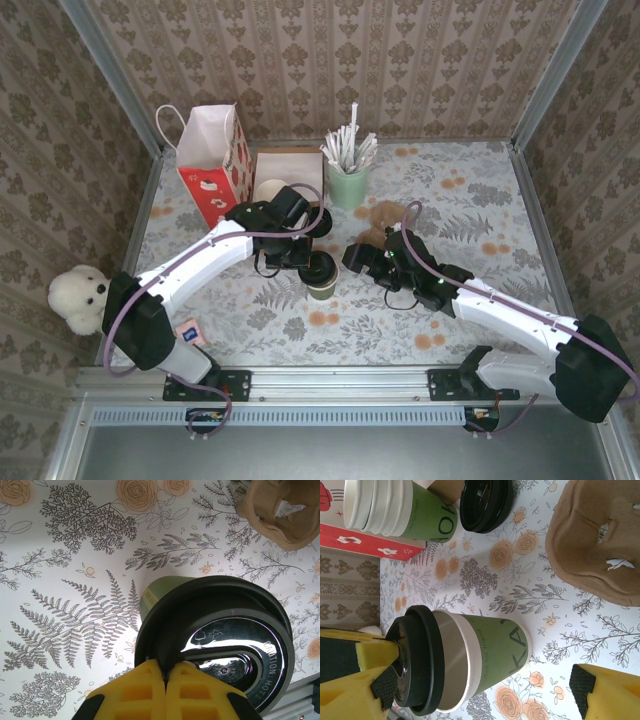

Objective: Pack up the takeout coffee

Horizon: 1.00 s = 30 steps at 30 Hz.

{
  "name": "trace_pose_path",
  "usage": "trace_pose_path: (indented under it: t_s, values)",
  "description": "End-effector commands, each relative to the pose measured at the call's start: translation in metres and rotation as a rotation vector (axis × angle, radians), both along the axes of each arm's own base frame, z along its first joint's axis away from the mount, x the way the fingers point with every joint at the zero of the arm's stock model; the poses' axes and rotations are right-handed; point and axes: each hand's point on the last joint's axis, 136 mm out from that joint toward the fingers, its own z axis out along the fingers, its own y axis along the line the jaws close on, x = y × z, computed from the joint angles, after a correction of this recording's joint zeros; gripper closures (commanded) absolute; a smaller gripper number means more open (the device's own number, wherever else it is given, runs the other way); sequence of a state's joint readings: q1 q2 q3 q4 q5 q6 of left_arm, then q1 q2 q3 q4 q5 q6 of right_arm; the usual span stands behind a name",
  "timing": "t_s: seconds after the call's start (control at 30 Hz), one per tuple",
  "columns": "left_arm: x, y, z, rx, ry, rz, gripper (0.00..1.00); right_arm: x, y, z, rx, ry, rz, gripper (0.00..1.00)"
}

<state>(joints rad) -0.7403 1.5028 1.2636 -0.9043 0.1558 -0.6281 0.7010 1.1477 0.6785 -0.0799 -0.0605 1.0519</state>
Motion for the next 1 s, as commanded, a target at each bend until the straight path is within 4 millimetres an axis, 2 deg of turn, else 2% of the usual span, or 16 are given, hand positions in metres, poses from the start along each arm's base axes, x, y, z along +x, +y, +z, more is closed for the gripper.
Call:
trace_pose_path:
  t_s: [0.0,0.97]
  values:
    - [-0.001,-0.004,-0.001,0.000,-0.002,-0.020,1.00,0.000,0.000,-0.004,0.010,0.013,-0.004,0.08]
    - [-0.011,-0.003,-0.014,0.015,0.033,-0.039,1.00,0.000,0.007,-0.013,0.026,0.047,0.009,0.10]
